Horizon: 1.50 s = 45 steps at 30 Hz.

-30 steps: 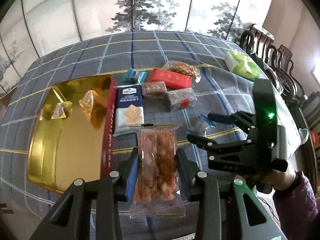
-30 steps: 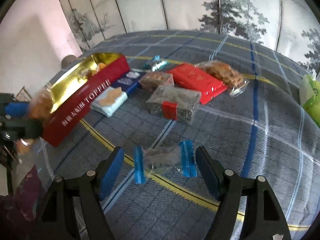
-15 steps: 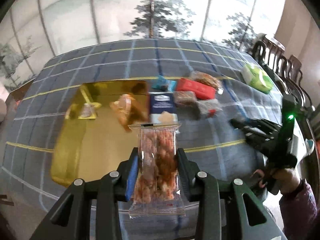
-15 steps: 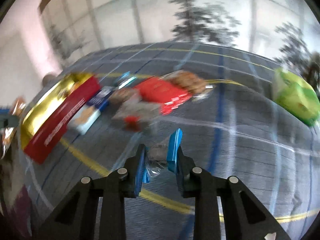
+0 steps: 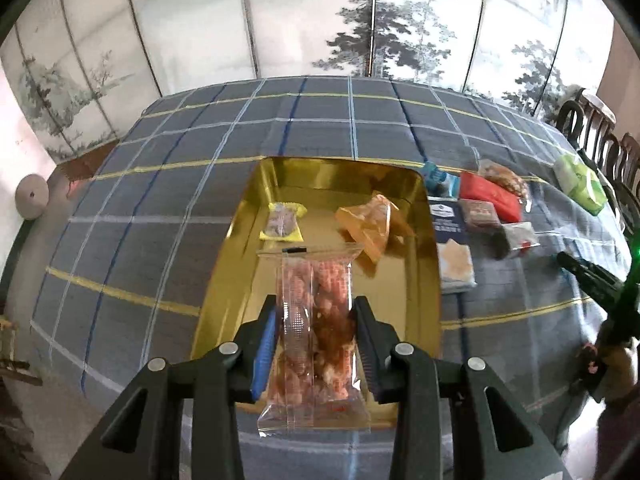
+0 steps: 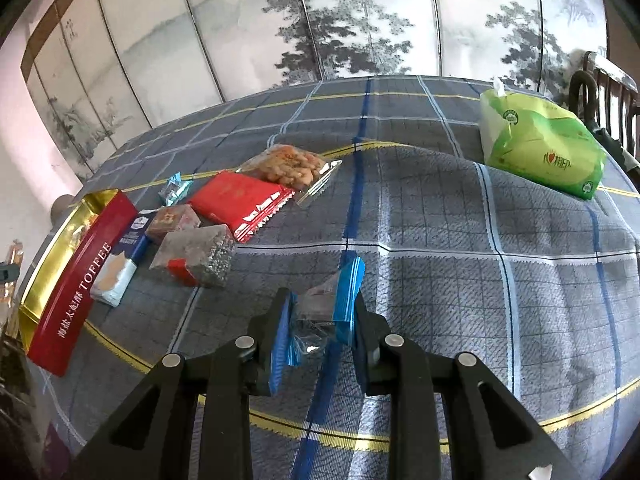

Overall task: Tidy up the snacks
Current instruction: 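Lower the snack bag into the gold tray and open the left gripper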

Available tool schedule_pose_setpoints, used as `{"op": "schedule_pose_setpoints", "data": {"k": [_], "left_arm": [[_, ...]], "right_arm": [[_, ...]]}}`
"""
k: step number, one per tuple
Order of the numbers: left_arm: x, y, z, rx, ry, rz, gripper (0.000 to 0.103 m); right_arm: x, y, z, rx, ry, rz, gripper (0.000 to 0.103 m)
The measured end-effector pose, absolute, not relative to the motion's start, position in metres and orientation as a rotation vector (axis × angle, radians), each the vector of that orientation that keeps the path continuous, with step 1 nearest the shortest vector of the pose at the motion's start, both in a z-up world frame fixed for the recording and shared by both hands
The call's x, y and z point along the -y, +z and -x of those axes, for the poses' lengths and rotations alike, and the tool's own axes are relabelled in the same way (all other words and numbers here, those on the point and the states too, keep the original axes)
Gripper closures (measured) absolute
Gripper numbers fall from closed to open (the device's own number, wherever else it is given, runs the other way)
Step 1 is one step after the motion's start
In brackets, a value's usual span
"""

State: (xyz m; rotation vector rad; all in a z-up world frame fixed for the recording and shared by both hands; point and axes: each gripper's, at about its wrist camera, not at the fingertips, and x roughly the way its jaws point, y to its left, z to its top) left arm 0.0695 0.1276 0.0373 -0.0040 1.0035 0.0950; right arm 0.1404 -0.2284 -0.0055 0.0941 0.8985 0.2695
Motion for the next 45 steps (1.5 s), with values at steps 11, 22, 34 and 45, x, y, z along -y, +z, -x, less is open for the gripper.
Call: {"op": "schedule_pose_setpoints", "data": {"k": [11, 22, 34, 45], "left_arm": [[-0.130, 0.024, -0.113, -0.983, 0.077, -0.049, 0.066], [-0.128, 0.014, -0.150, -0.973, 0.097, -0.114, 0.066], [-0.134, -0.001, -0.182, -1.000, 0.116, -0.127, 0.066], [-0.138, -0.016, -0.193, -1.024, 0.136, -0.148, 0.065]], "right_arm": [[0.227, -0.009, -0.144, -0.914, 0.253, -0.083, 0.078], [0.226, -0.010, -0.144, -0.917, 0.250, -0.080, 0.078], [0.225, -0.009, -0.144, -0.917, 0.248, -0.077, 0.078], [0.225, -0.010, -0.144, -0.918, 0.245, -0.075, 0.078]]}}
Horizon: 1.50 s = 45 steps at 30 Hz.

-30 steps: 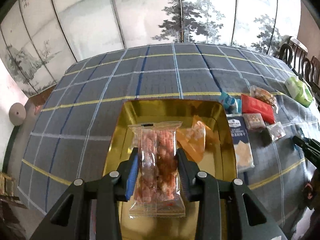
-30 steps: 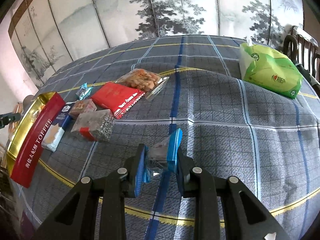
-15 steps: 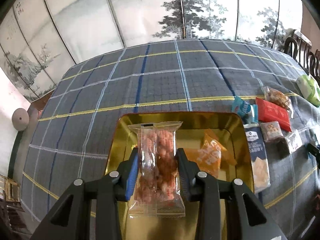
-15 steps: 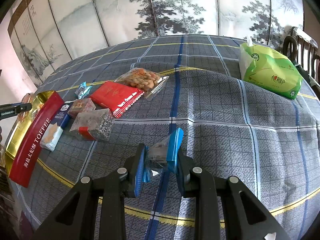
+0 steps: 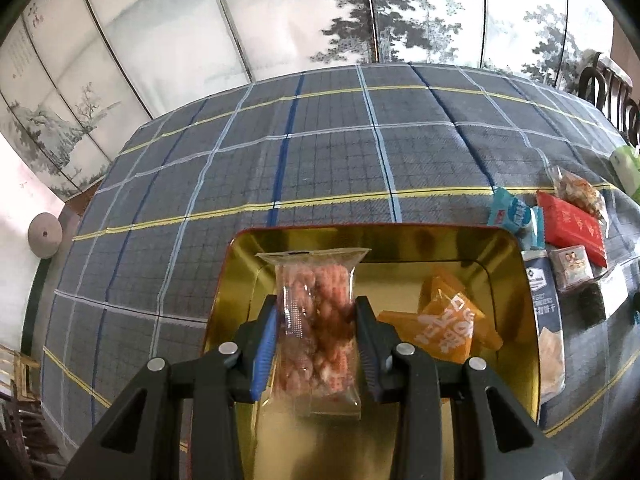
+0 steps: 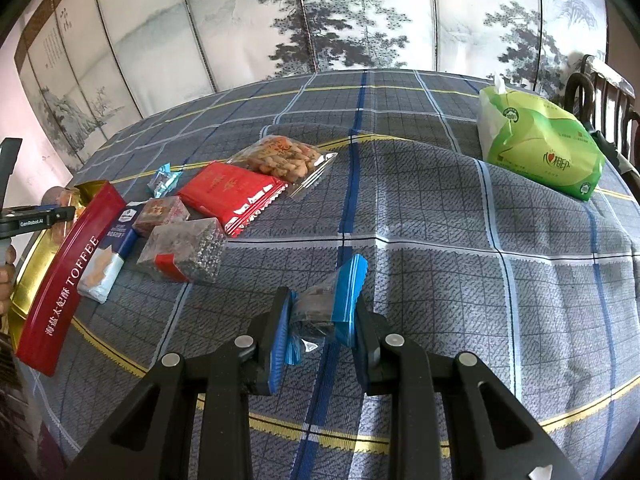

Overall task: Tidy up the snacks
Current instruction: 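Lower the snack bag into the gold tray and open the left gripper, then carry the blue-clipped packet into the gold tray and release it with the right gripper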

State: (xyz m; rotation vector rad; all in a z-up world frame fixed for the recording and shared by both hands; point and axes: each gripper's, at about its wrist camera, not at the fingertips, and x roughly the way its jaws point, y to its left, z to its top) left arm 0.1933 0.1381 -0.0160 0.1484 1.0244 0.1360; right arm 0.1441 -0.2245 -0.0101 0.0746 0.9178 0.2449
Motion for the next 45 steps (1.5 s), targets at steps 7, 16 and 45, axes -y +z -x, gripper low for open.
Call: {"op": "schedule_pose_setpoints", "data": {"k": [7, 16, 45], "left_arm": [[-0.139, -0.015, -0.195, -1.007, 0.159, -0.151, 0.051], [-0.135, -0.003, -0.177, -0.977, 0.203, -0.171, 0.043], [-0.125, 0.074, -0.043, -0.769, 0.348, -0.158, 0.037]], "right_arm": [[0.223, -0.010, -0.144, -0.918, 0.245, -0.074, 0.078], [0.222, -0.009, -0.144, -0.919, 0.243, -0.072, 0.078], [0.127, 0.059, -0.115, -0.786, 0.439, -0.008, 0.079]]}}
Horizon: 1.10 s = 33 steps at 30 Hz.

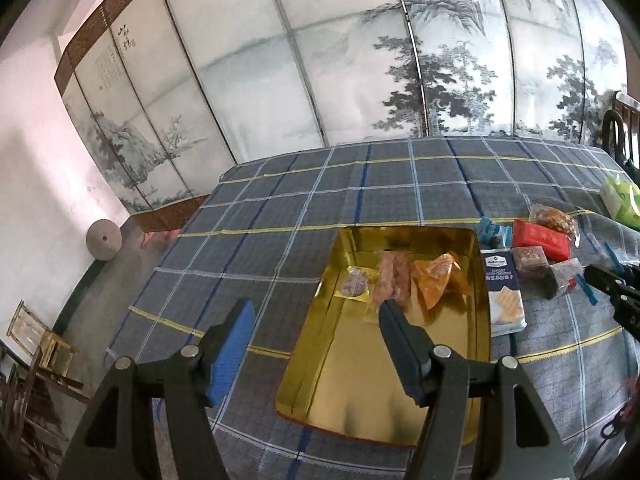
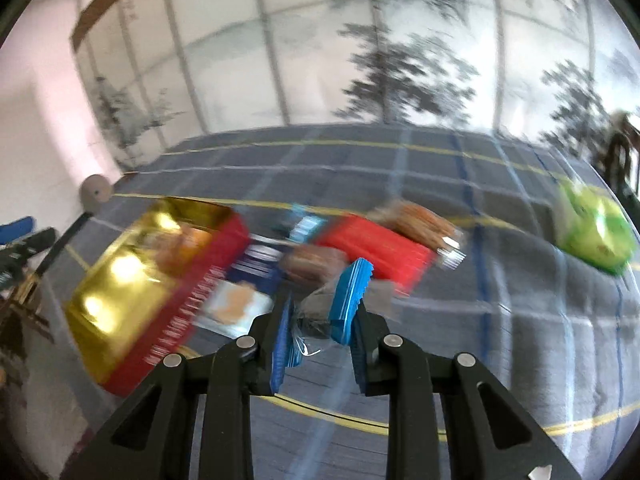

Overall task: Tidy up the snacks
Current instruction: 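Carry the blue-clipped packet into the gold tray and release it with the right gripper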

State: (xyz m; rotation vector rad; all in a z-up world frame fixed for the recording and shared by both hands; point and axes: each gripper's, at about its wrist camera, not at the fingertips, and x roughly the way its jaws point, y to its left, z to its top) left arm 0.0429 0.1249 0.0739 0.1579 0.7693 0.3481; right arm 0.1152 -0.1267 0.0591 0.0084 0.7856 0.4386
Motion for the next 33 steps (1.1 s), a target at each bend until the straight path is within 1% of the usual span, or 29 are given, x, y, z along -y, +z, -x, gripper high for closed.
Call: {"op": "schedule_pose_setpoints", "data": {"k": [6, 15, 25, 33], "left_arm": [[-0.141, 0.072, -0.038, -0.774, 0.368, -0.143, 0.037], [-0.177, 0.067, -0.031, -0.792, 0.398, -0.077, 0.037], [-0.207, 0.056, -0.031, -0.814, 0.427, -0.042, 0.037], [-0.220, 0.051, -0.031, -0.825, 0.432, -0.022, 0.037]], "right_arm": [[0.053, 0.072, -0.105, -0.791, 0.607, 0.019, 0.079], [-0.039, 0.060, -0.099, -0.852, 0.758, 0.085, 0.079], [-0.093, 0.040, -0.107, -0.932, 0.797, 0.105, 0.079], [-0.111, 0.031, -0.113, -0.959, 0.791, 0.122, 0.079]]}}
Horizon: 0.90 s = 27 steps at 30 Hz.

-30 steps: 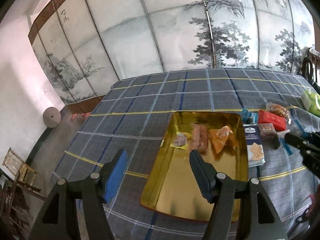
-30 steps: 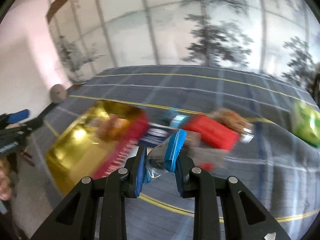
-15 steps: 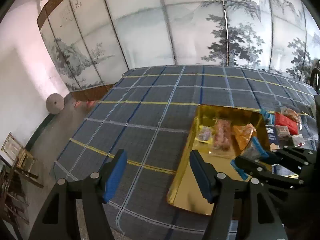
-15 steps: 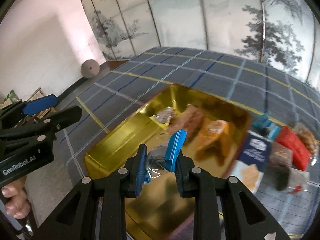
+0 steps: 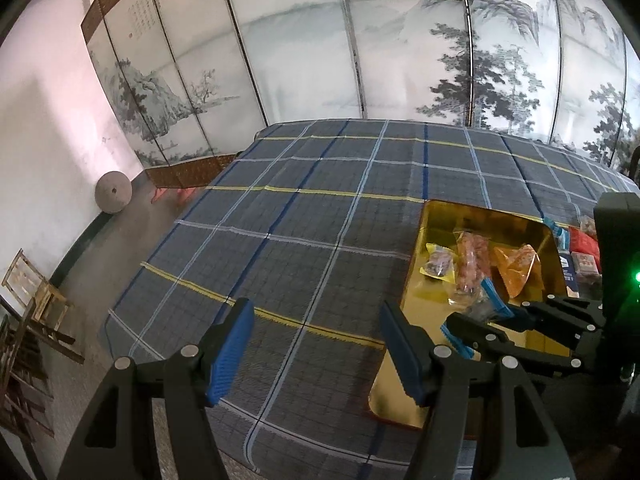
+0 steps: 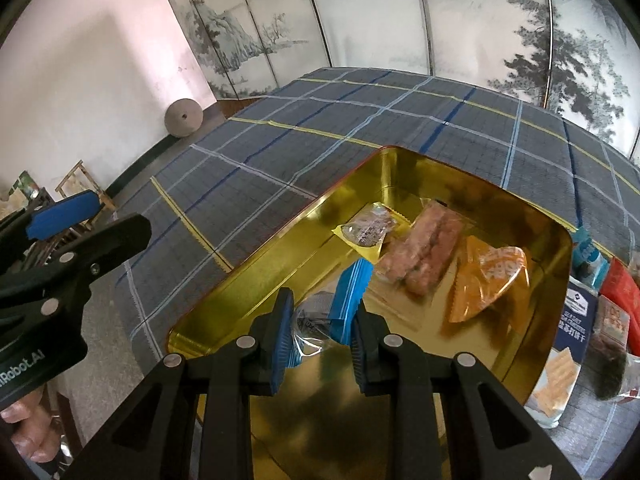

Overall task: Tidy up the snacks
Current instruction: 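Carry the blue-clipped packet into the gold tray and release it with the right gripper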

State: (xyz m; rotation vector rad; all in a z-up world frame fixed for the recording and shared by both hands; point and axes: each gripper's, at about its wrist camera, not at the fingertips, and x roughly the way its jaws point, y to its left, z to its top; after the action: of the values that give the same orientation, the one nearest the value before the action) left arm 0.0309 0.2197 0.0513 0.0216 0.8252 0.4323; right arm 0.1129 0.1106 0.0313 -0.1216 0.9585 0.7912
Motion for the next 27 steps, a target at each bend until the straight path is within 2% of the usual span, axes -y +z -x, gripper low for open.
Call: {"op": "schedule_pose_setpoints", "data": {"k": [18, 27], "left_arm": [[-0.229, 0.044, -0.034, -0.851, 0.437, -0.012, 0.037], [-0.228, 0.042, -0.035, -0.861, 0.437, -0.025, 0.037]], "right_arm": [[-0.115, 0.030, -0.120, -0.975, 0.778, 0.106, 0.076], [-0.087, 0.051, -0.113, -0.874, 0.773, 0.021, 0.074]]}}
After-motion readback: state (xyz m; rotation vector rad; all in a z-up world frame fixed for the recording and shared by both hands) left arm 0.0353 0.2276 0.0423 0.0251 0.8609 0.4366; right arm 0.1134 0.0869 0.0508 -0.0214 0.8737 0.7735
